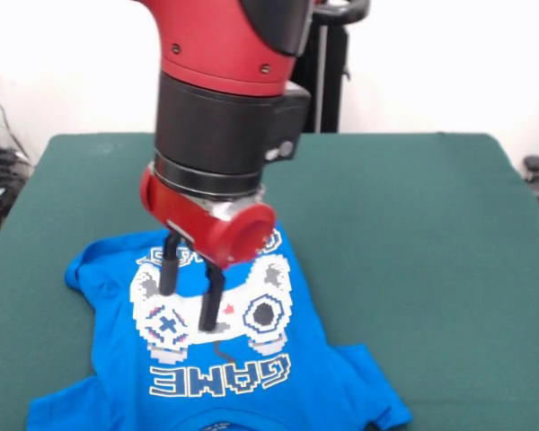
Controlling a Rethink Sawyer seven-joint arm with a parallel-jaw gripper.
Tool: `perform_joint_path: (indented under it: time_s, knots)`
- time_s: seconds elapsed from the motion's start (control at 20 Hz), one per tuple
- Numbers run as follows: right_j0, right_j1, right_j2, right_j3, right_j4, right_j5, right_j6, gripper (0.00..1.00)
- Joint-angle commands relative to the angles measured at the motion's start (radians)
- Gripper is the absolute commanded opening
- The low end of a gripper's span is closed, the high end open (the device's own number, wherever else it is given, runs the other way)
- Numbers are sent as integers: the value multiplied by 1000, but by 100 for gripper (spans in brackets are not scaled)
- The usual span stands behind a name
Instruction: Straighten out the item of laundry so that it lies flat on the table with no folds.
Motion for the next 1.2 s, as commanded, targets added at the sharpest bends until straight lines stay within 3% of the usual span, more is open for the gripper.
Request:
perform_joint_path:
  time_s: [0.05,0.65,1.2]
  knots:
    - [-14,-15,59,235,-49,0,-158,100]
    - [-40,6,66,299,-135,-88,-137,100]
    - [-70,-9,45,300,-246,-71,-192,100]
